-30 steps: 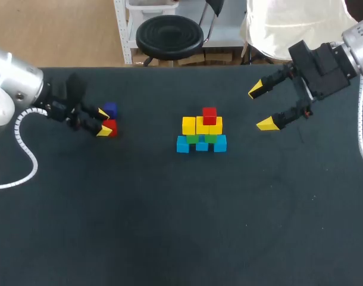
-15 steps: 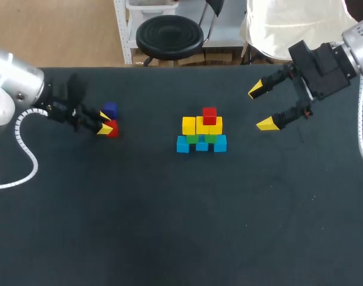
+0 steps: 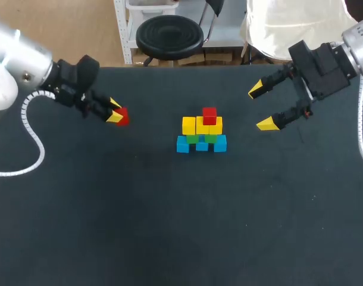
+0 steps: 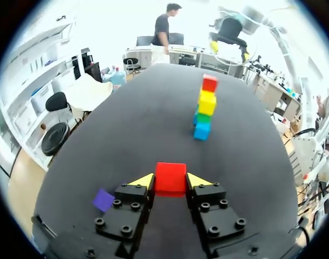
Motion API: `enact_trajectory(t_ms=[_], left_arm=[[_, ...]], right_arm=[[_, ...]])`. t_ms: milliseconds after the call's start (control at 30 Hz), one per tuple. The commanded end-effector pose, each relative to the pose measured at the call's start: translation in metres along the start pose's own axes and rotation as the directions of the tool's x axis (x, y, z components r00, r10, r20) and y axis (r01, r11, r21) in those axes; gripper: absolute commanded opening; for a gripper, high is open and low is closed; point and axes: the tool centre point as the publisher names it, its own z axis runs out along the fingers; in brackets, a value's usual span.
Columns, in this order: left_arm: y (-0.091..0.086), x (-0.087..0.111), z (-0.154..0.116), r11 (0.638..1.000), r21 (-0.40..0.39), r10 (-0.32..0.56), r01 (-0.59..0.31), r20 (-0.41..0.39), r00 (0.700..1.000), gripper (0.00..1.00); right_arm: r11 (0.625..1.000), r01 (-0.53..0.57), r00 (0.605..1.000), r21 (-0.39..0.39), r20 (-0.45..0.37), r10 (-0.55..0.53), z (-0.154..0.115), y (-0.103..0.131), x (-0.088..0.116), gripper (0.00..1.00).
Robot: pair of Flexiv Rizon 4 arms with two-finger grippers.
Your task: Place the blue cubes, place green cubes on the blue cubes, place the yellow cubes on the green cubes, then place the red cubes on the yellow cubes, and place purple cube on the red cubes.
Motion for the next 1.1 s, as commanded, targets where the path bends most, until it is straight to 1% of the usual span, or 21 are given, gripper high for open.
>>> enact_trajectory(t_ms=[33, 167, 300, 1100], left_arm=[[-0.020, -0.013, -0.012, 1.000, -0.012, 0.019, -0.019, 0.006, 1.000, 0.00], [-0.032, -0.022, -0.013, 1.000, -0.014, 0.024, -0.024, 0.009, 1.000, 0.00], [-0.043, -0.030, -0.015, 0.999, 0.001, 0.050, -0.050, 0.012, 0.999, 0.00], [-0.043, -0.030, -0.015, 0.999, 0.001, 0.050, -0.050, 0.012, 0.999, 0.00]], right_arm=[[1.000, 0.000, 1.000, 0.002, 0.000, 0.000, 0.000, 0.001, 0.000, 1.00], [1.000, 0.000, 1.000, 0.002, 0.000, 0.000, 0.000, 0.001, 0.000, 1.00], [1.000, 0.000, 1.000, 0.002, 0.000, 0.000, 0.000, 0.001, 0.000, 1.00], [1.000, 0.000, 1.000, 0.002, 0.000, 0.000, 0.000, 0.001, 0.000, 1.00]])
